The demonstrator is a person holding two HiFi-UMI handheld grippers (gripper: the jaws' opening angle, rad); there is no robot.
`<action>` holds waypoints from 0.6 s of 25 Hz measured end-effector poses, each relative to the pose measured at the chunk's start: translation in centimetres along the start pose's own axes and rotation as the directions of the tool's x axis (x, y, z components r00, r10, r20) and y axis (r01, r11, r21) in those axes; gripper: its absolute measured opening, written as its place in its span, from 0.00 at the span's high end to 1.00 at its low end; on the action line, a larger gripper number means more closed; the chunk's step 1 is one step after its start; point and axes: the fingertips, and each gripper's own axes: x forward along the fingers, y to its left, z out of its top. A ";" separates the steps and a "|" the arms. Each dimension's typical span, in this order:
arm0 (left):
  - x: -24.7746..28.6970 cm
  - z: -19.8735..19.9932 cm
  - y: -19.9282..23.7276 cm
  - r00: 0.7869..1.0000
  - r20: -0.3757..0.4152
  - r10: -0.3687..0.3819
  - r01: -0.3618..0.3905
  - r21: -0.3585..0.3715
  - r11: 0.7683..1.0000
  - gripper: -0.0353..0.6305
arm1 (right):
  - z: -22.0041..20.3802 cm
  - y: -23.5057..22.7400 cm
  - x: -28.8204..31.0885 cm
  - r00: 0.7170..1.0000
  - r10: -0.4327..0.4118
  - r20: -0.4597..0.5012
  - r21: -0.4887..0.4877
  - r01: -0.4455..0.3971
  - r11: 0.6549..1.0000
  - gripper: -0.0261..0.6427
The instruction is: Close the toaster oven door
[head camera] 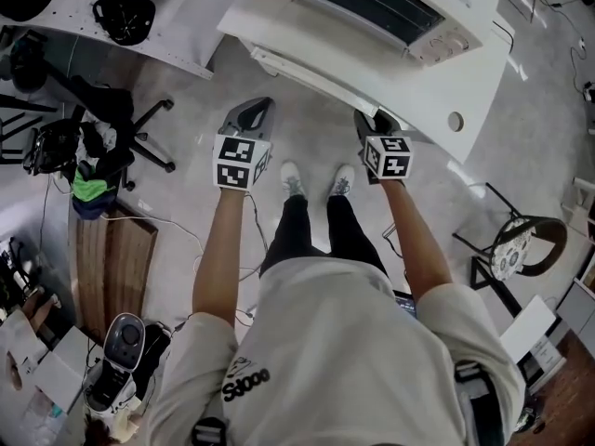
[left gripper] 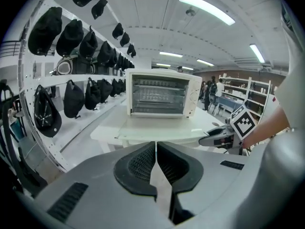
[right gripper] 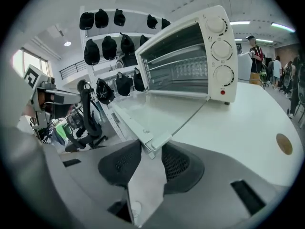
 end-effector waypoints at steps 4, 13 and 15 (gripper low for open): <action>-0.3 2.2 -0.3 0.999 0.030 -0.014 0.014 0.022 1.000 0.91 | 3.1 0.4 -2.0 0.998 0.005 0.070 -0.001 -0.005 1.000 0.78; -0.2 7.2 -1.4 0.993 0.102 -0.064 0.058 0.067 0.996 0.91 | 10.8 0.4 -5.8 0.983 -0.042 0.180 0.005 0.041 0.999 0.78; 0.0 8.0 -1.7 0.991 0.110 -0.075 0.067 0.075 0.995 0.91 | 12.0 0.0 -6.2 0.983 -0.054 0.176 0.028 0.050 0.998 0.78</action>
